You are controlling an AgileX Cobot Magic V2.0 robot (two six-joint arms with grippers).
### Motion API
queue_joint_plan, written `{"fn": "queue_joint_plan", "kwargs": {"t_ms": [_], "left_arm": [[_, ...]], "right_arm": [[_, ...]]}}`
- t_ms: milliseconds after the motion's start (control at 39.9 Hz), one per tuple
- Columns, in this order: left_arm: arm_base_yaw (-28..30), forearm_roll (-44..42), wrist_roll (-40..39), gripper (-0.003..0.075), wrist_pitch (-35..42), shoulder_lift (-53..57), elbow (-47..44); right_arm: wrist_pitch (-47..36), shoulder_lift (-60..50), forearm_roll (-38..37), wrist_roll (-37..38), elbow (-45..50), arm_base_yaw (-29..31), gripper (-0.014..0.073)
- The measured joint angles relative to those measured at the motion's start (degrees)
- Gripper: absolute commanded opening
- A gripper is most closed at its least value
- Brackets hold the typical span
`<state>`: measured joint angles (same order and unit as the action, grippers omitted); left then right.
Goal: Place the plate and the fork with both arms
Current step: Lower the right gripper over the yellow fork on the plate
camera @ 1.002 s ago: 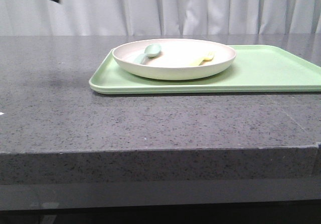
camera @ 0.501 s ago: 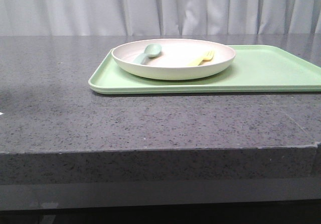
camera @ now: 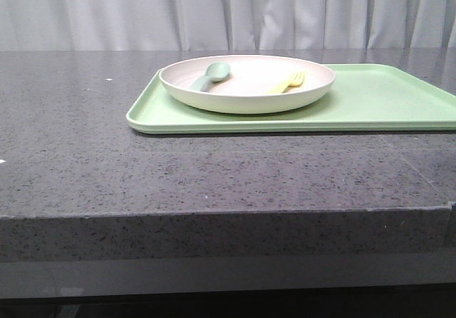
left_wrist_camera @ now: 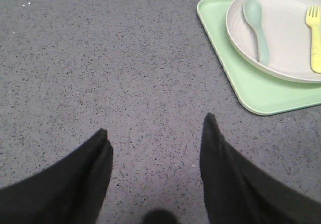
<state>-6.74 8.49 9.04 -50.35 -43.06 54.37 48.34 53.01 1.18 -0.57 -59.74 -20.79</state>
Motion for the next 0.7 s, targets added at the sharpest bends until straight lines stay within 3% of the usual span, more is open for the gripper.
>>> {"fn": "queue_joint_plan", "kwargs": {"t_ms": [225, 451, 702], "left_arm": [[0.0, 0.0, 0.1, 0.0390, 0.5, 2.3, -2.2], [0.0, 0.0, 0.1, 0.0389, 0.7, 2.3, -2.7], [0.0, 0.0, 0.1, 0.0389, 0.7, 2.3, -2.7]], "right_arm": [[2.6, 15.6, 0.6, 3.2, -9.8, -6.6, 0.0635], [10.0, 35.3, -0.3, 10.5, -23.6, -7.0, 0.0635], [16.0, 48.1, -3.6, 16.5, -34.8, -6.9, 0.0635]]}}
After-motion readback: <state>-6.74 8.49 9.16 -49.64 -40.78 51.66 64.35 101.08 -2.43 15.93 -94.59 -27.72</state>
